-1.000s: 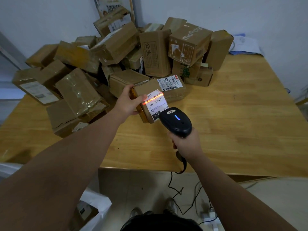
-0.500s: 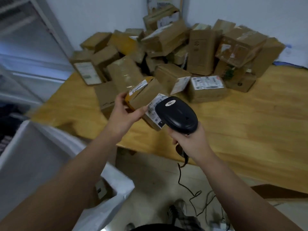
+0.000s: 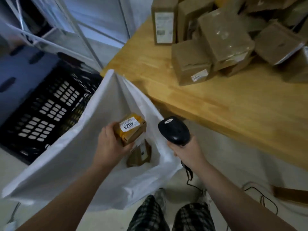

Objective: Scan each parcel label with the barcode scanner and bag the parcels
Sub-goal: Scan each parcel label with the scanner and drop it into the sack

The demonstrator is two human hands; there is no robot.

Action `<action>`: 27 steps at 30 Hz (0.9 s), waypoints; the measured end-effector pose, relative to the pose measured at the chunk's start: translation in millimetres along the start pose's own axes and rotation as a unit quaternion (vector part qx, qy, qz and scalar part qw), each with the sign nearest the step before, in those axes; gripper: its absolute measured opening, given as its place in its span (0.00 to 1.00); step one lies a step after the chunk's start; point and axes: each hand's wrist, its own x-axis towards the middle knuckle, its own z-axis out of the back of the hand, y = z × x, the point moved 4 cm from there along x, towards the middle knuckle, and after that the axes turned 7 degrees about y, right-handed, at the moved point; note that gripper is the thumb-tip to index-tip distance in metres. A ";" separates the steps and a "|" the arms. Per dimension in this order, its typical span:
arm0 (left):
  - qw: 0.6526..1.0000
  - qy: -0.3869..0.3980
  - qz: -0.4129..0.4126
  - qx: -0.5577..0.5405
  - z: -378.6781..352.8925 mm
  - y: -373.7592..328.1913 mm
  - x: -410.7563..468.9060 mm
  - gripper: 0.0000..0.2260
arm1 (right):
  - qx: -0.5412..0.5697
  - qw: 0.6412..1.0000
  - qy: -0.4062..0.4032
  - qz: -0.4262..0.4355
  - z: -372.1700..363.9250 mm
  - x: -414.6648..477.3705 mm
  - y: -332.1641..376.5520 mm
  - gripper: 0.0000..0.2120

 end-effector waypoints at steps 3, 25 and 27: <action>0.995 0.065 0.039 0.059 -45.9 40.9 16.8 0.37 | -0.044 0.998 0.007 -0.036 -18.8 15.0 -29.8 0.11; 0.902 0.243 0.018 0.356 -218.0 154.0 80.1 0.18 | -0.213 0.973 0.038 -0.082 -88.8 83.7 -154.1 0.15; 0.925 0.207 -0.027 0.317 -201.7 129.8 78.1 0.13 | -0.207 0.975 0.022 -0.076 -81.5 75.1 -143.9 0.14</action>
